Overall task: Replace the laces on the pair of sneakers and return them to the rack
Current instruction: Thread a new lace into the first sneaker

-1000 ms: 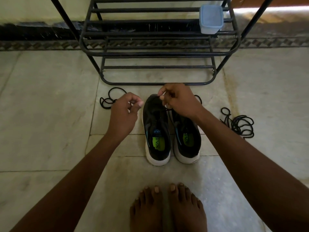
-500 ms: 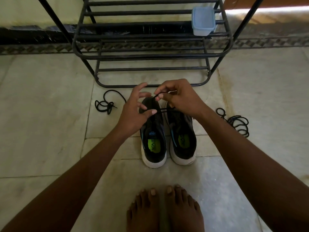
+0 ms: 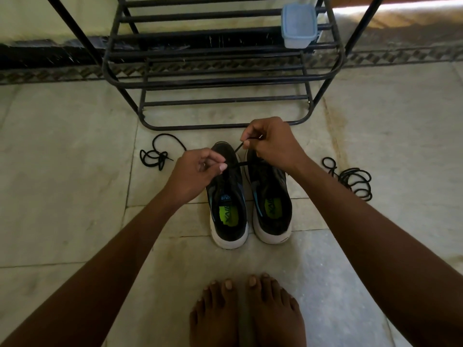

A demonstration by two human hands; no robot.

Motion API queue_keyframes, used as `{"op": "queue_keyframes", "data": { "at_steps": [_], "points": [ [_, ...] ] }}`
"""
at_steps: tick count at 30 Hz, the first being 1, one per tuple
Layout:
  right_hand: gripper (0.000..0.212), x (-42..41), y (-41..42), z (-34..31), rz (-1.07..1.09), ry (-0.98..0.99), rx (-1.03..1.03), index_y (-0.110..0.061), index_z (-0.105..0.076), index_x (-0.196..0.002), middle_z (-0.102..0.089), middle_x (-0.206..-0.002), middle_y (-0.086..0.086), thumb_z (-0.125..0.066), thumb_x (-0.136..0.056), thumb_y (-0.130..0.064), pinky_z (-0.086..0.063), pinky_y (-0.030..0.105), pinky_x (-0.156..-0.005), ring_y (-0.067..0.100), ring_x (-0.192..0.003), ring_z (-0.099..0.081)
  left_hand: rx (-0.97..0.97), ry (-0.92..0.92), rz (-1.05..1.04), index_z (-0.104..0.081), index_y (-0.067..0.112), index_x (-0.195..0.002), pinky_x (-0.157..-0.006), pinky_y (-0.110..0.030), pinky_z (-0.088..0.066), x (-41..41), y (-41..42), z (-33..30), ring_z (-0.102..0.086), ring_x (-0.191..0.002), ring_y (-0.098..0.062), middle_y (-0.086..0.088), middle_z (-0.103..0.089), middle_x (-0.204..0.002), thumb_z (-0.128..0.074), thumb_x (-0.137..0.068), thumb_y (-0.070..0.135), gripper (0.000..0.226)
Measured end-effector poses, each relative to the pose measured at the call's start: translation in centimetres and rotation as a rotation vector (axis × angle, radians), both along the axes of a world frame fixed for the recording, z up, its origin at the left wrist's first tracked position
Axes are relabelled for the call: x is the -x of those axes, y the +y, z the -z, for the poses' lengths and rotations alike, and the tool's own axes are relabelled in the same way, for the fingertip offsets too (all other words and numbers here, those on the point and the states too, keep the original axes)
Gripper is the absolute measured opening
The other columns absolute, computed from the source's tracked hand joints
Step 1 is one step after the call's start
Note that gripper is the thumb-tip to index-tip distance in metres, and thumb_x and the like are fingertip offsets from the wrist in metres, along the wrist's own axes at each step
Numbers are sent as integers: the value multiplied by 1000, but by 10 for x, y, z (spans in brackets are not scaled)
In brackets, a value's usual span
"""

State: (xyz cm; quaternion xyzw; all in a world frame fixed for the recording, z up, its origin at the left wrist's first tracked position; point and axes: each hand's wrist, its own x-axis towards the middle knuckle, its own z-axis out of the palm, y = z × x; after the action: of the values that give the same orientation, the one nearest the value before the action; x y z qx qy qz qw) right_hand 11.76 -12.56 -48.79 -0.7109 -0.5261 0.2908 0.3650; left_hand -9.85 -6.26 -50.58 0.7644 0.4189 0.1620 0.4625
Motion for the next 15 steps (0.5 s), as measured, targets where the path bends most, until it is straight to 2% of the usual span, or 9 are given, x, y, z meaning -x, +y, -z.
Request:
{"op": "queue_keyframes", "data": {
  "at_steps": [2, 5, 6, 7, 9, 10, 12, 15],
  "points": [
    [11, 1, 1, 0, 32, -43, 23, -11, -76, -91, -72, -83, -3, -69, -87, -3, -52, 20, -76, 1, -77, -65, 23, 53, 46, -76, 19, -102, -60, -16, -47, 3, 3, 4, -60, -58, 5, 2, -73, -85, -78, -90, 18, 13],
    [13, 0, 1, 3, 96, -113, 55, -12, -75, -91, -71, -84, -1, -66, -88, -4, -53, 24, -78, 5, -78, -64, 0, 79, 51, -81, 24, -102, -70, -39, -56, 10, 9, 11, -70, -74, -14, 6, -75, -86, -77, -91, 22, 12],
    [13, 0, 1, 5, 102, -143, 90, -14, -74, -91, -71, -86, 0, -65, -88, -6, -57, 30, -82, 9, -81, -65, -4, 75, 36, -81, 24, -102, -69, -39, -56, 11, 10, 12, -70, -72, -17, 7, -75, -85, -77, -91, 23, 12],
    [11, 1, 1, 8, 99, -202, 137, -17, -73, -93, -70, -91, 0, -65, -89, -10, -57, 40, -87, 15, -87, -66, -10, 71, 30, -81, 23, -103, -63, -33, -53, 11, 10, 11, -67, -66, -10, 9, -74, -83, -76, -92, 21, 12],
    [17, 8, 0, 9, 52, -349, 210, -23, -68, -106, -64, -110, 1, -66, -90, -21, -47, 54, -99, 23, -106, -61, -68, 91, 45, -80, 20, -106, -60, -12, -40, 8, 9, 6, -58, -61, 8, 10, -71, -83, -74, -93, 18, 15],
    [25, 12, -2, 8, -4, -382, 209, -26, -64, -116, -60, -121, 1, -66, -91, -26, -41, 57, -103, 23, -113, -58, -112, 105, 55, -79, 20, -108, -62, -11, -37, 6, 9, 3, -56, -64, 10, 9, -69, -85, -73, -94, 18, 16],
    [32, 20, -1, 4, -156, -300, 147, -28, -59, -126, -58, -131, -1, -62, -95, -27, -39, 53, -106, 18, -114, -58, -199, 121, 66, -80, 21, -110, -66, -19, -38, 0, 6, -3, -54, -68, 5, 5, -68, -89, -73, -94, 21, 18],
    [22, 29, 2, 4, -309, -103, 116, -35, -63, -116, -70, -113, -10, -53, -98, -29, -49, 51, -97, 12, -107, -64, -288, 166, 26, -80, 26, -109, -69, -27, -40, -8, 6, -9, -49, -65, 1, 5, -68, -91, -75, -93, 28, 18]
  ]
}}
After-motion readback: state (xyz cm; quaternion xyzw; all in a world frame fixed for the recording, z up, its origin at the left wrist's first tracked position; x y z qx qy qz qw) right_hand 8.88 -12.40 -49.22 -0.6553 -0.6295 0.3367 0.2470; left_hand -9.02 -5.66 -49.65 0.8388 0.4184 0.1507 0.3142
